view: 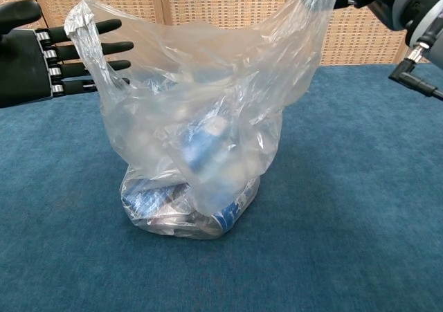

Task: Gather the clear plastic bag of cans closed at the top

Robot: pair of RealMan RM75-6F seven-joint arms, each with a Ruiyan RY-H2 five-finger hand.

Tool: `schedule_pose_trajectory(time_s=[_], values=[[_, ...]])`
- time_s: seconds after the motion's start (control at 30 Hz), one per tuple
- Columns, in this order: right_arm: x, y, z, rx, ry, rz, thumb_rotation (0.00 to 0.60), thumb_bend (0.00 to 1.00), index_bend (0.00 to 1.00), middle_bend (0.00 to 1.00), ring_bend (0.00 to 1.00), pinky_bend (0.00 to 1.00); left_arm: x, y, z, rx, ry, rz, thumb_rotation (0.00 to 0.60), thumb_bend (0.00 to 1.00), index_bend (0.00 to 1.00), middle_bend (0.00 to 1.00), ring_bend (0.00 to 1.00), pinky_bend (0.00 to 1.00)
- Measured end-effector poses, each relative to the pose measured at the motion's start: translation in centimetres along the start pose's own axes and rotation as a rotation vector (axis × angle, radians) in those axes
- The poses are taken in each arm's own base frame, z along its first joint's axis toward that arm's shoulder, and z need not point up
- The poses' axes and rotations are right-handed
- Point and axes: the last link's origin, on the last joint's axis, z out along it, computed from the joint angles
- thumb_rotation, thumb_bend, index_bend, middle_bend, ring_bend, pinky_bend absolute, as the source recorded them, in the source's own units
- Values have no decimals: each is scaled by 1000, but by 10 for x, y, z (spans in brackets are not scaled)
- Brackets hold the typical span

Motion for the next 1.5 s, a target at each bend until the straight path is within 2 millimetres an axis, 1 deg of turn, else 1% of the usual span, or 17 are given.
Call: schedule_pose_trajectory(time_s=[0.13, 0.27, 0.47, 0.63, 0.8, 0.9, 0.97, 1.03, 1.07, 1.13, 1.17, 1.23, 1.27, 1.33, 1.37, 1.43, 1.5], values=[[-1, 2, 0, -4, 0, -3, 600, 822, 0, 35, 0, 0, -13, -2, 12, -5, -82, 30, 600, 42, 138, 46, 53, 106], [0, 3, 0, -9, 2, -5, 600, 822, 0, 35, 0, 0, -22, 2, 25, -37, -126, 21, 600, 44, 138, 46, 53, 103], [0, 3, 0, -12, 2, -7, 600, 820, 0, 36, 0, 0, -26, 4, 36, -95, -121, 6, 600, 50, 139, 47, 54, 82], [-1, 2, -1, -10, 1, -8, 600, 822, 0, 37, 0, 0, -33, 9, 50, -118, -132, 4, 600, 52, 148, 55, 54, 77], [-2, 2, -2, -9, -2, -5, 600, 822, 0, 37, 0, 0, -39, 12, 58, -123, -133, 17, 600, 53, 150, 61, 54, 74], [-4, 2, -3, -11, -5, -1, 600, 823, 0, 38, 0, 0, -41, 13, 65, -119, -120, -18, 600, 65, 162, 72, 58, 77], [-5, 2, -5, -12, -8, -2, 600, 823, 0, 38, 0, 0, -43, 13, 67, -116, -123, -59, 600, 97, 189, 100, 74, 88], [-6, 3, -6, -13, -9, -3, 600, 823, 0, 38, 0, 0, -45, 14, 72, -118, -134, -118, 600, 162, 241, 159, 117, 116], [-6, 3, -7, -15, -9, -3, 600, 822, 0, 38, 0, 0, -45, 15, 74, -120, -137, -134, 600, 177, 257, 176, 130, 126], [-5, 4, -8, -18, -9, -6, 600, 822, 0, 39, 0, 0, -47, 18, 79, -129, -152, -193, 600, 224, 341, 274, 202, 187], [-5, 6, -9, -21, -8, -8, 600, 822, 0, 40, 0, 0, -47, 19, 81, -134, -160, -218, 600, 232, 370, 310, 230, 214], [-4, 8, -10, -26, -7, -11, 600, 821, 0, 42, 0, 0, -46, 23, 85, -153, -178, -272, 600, 252, 442, 423, 324, 295], [-3, 9, -10, -30, -5, -13, 600, 822, 0, 42, 0, 0, -44, 26, 85, -163, -186, -290, 600, 258, 458, 458, 357, 320], [-2, 12, -11, -38, -2, -13, 600, 822, 0, 43, 0, 0, -38, 30, 86, -187, -201, -311, 600, 268, 506, 564, 463, 400], [-1, 14, -12, -45, 0, -13, 600, 823, 0, 44, 0, 0, -36, 32, 85, -194, -206, -314, 600, 271, 527, 601, 503, 435], [1, 16, -12, -52, 3, -12, 600, 824, 0, 44, 0, 0, -28, 32, 82, -196, -211, -306, 600, 276, 598, 700, 617, 553], [2, 19, -13, -58, 6, -8, 600, 822, 0, 45, 0, 0, -20, 30, 77, -186, -212, -288, 594, 274, 625, 732, 653, 607]])
